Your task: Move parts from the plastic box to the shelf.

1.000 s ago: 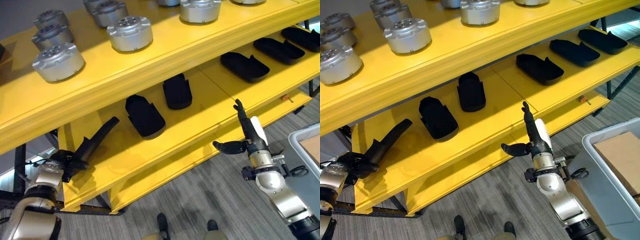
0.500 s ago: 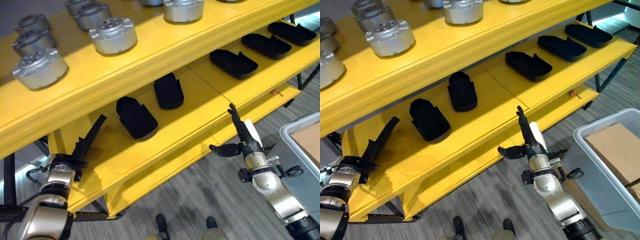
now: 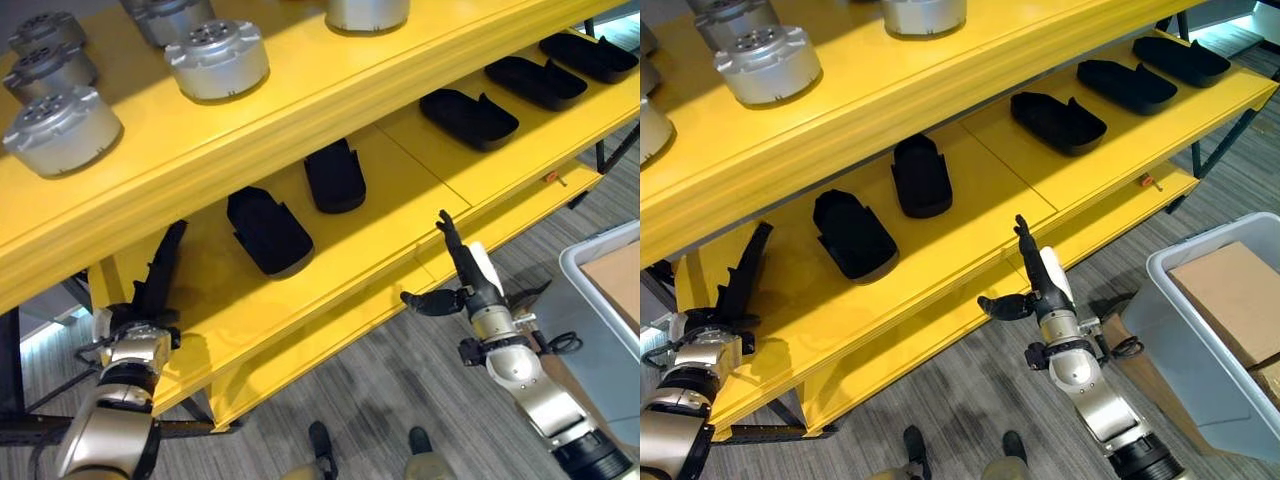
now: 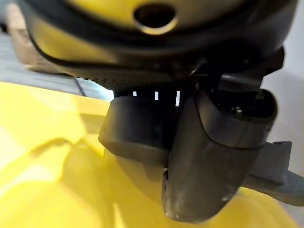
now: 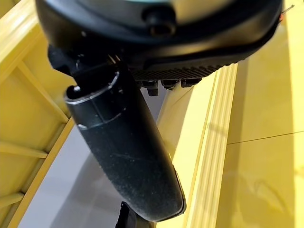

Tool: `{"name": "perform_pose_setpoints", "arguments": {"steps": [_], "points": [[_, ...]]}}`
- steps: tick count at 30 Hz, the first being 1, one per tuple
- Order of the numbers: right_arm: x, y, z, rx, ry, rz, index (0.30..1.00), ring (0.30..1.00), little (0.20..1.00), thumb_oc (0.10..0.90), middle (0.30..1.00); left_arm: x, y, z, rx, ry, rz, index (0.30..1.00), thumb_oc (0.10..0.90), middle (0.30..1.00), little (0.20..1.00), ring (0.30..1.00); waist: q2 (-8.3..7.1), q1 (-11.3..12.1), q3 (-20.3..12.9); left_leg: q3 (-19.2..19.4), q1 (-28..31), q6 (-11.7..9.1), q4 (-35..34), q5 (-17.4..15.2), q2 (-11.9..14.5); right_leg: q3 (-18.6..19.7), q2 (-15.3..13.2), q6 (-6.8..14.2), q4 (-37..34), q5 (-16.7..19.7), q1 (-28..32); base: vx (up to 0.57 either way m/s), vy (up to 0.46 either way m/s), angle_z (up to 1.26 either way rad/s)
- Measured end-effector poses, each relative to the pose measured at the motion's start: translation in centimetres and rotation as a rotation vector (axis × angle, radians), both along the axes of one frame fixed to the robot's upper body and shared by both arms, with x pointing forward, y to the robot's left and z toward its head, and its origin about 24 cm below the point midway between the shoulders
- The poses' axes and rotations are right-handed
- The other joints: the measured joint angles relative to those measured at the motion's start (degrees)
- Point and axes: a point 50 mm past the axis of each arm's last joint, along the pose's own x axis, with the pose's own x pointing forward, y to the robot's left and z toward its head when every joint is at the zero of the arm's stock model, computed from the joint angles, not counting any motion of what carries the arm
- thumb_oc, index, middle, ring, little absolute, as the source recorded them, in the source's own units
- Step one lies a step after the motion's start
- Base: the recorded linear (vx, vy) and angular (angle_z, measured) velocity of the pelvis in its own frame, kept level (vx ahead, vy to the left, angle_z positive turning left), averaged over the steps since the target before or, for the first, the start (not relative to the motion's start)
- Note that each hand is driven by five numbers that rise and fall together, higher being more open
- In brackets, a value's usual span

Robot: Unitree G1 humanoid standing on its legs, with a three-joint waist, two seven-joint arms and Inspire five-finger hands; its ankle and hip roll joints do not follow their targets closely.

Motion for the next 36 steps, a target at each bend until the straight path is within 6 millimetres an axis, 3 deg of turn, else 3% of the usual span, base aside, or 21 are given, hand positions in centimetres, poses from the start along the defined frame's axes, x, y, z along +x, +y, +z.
{"name": "perform_pose_setpoints", "arguments": {"steps": [6, 7, 8, 9, 10, 11, 20, 31, 36], "points": [[0.0, 0.1, -0.1, 0.002, -0.006, -0.013, 1.0, 1.0, 1.0, 0.9, 1.0, 0.4, -0.4, 0.4, 0.013, -0.047, 0.03, 0.3, 0.4, 0.3, 0.3, 0.3, -0.64, 0.04, 0.41, -0.03, 0.01, -0.05, 0.0, 0.04, 0.04, -0.03, 0.08, -0.03, 0.0, 0.02, 0.03, 0.0, -0.005, 0.0], [0.0, 0.1, -0.1, 0.003, -0.008, -0.016, 1.0, 1.0, 1.0, 0.9, 1.0, 0.5, -0.5, 0.5, 0.017, -0.056, 0.03, 0.577, 0.598, 0.577, 0.577, 0.577, -0.77, 0.03, 0.57, -0.03, 0.01, -0.06, 0.0, 0.04, 0.04, -0.03, 0.09, -0.04, 0.0, 0.03, 0.02, 0.0, 0.0, 0.0], [0.0, 0.1, -0.1, 0.004, -0.01, -0.019, 1.0, 1.0, 1.0, 0.9, 1.0, 0.6, -0.5, 0.6, 0.019, -0.061, 0.029, 0.613, 0.624, 0.613, 0.613, 0.613, -0.83, 0.05, 0.7, -0.04, 0.01, -0.06, 0.0, 0.05, 0.04, -0.03, 0.1, -0.04, 0.0, 0.04, 0.03, 0.0, 0.0, 0.0], [0.0, 0.1, -0.1, 0.005, -0.011, -0.019, 1.0, 1.0, 1.0, 0.9, 1.0, 0.7, -0.5, 0.7, 0.021, -0.065, 0.028, 0.808, 0.763, 0.808, 0.808, 0.808, -0.89, 0.04, 0.81, -0.04, 0.02, -0.06, 0.0, 0.05, 0.03, -0.03, 0.1, -0.04, 0.0, 0.04, 0.04, 0.0, 0.0, 0.0], [0.0, 0.1, -0.1, 0.005, -0.011, -0.019, 1.0, 1.0, 1.0, 0.9, 1.0, 0.7, -0.5, 0.7, 0.021, -0.066, 0.028, 0.808, 0.763, 0.808, 0.808, 0.808, -0.89, 0.04, 0.84, -0.03, 0.02, -0.06, 0.0, 0.05, 0.02, -0.03, 0.1, -0.04, 0.0, 0.04, 0.04, 0.0, 0.0, 0.0], [0.0, 0.2, -0.2, 0.009, -0.011, -0.019, 1.0, 1.0, 1.0, 0.9, 1.0, 0.8, -0.7, 0.8, 0.02, -0.074, 0.024, 1.0, 0.9, 1.0, 1.0, 1.0, -0.92, 0.05, 0.99, -0.03, 0.02, -0.06, 0.0, 0.05, 0.02, -0.03, 0.1, -0.05, 0.0, 0.05, 0.04, 0.0, 0.0, 0.0], [0.1, 0.9, -0.1, 0.02, -0.02, -0.006, 1.0, 1.0, 1.0, 0.9, 1.0, 2.0, -1.8, 1.6, -0.03, -0.133, -0.005, 1.0, 0.9, 1.0, 1.0, 1.0, -2.08, 0.07, 2.43, -0.19, 0.26, -0.08, 0.01, 0.11, 0.0, -0.29, 0.12, -0.1, 0.02, 0.12, 0.45, 0.0, 0.0, 0.0], [0.6, 1.2, 0.6, 0.021, -0.043, 0.004, 1.0, 1.0, 1.0, 0.9, 1.0, 3.0, -3.4, 1.7, -0.125, -0.216, -0.026, 1.0, 0.9, 1.0, 1.0, 1.0, -2.1, 0.22, 2.44, -0.27, 1.14, -0.13, 0.0, 0.1, 0.11, -0.5, 0.23, -0.18, 0.06, 0.24, 1.31, 0.0, 0.0, 0.0], [0.5, 1.3, 0.4, 0.02, -0.039, 0.01, 1.0, 1.0, 1.0, 0.9, 1.0, 3.9, -5.1, 2.0, -0.16, -0.266, -0.082, 1.0, 0.9, 1.0, 1.0, 1.0, -2.15, 0.28, 2.43, -0.31, 1.16, -0.14, 0.01, 0.16, 0.12, -0.51, 0.25, -0.17, 0.31, 0.28, 1.26, 0.0, 0.0, 0.0]]}}
